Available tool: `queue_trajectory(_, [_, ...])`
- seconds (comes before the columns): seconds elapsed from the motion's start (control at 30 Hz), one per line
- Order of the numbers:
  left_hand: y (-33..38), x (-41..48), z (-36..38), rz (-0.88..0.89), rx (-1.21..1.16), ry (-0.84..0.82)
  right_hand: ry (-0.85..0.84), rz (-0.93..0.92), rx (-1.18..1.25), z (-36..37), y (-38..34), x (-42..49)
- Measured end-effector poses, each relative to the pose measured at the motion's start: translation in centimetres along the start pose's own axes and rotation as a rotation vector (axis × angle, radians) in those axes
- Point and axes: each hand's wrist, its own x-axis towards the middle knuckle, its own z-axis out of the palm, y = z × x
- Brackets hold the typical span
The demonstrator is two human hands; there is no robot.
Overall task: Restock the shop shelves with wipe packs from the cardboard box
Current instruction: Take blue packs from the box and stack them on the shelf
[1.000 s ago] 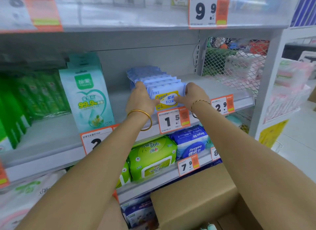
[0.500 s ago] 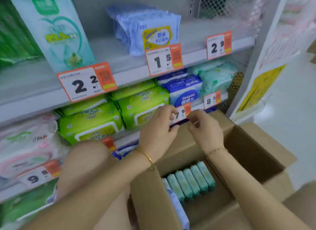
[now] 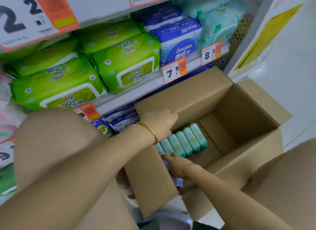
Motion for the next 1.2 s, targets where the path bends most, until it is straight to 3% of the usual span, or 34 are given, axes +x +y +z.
queue_trajectory(0.27, [-0.2, 0.6, -0.2, -0.033, -0.054, -0.052, 0.302, 0.106, 0.407, -3.1, 1.0, -0.7])
queue_trajectory(0.37, [-0.2, 0.7, -0.4, -0.032, -0.183, -0.11, 0.41, 0.163, 0.967, -7.9, 2.5, -2.7])
queue_trajectory(0.43, [-0.2, 0.5, -0.1, -0.005, -0.23, -0.188, 0.373, 0.144, 1.358, -11.0, 2.8, -4.7])
queue_trajectory(0.53, [0.1, 0.2, 0.6, 0.067, -0.16, -0.179, 0.32, 0.066, 1.612, -13.7, 2.8, -6.9])
queue_trajectory(0.67, [0.3, 0.6, 1.0, 0.112, -0.174, 0.09, 0.19, -0.057, 1.666, -14.6, 1.5, -9.0])
queue_trajectory(0.8, [0.6, 1.0, -0.6, 0.075, -0.408, 0.284, 0.243, -0.04, 1.636, -15.3, 0.6, -10.7])
queue_trajectory(0.93, [0.1, 1.0, -1.5, -0.058, -0.883, 0.325, 0.505, -0.007, 1.44, -16.0, 1.4, -11.6])
queue_trajectory(1.03, [-0.7, 0.7, -1.9, -0.059, -1.132, 0.298, 0.654, -0.082, 1.352, -16.1, 1.7, -11.9])
queue_trajectory(1.2, [-0.5, 0.1, -2.4, 0.006, -1.33, 0.274, 0.585, -0.299, 1.392, -15.9, 1.6, -12.2])
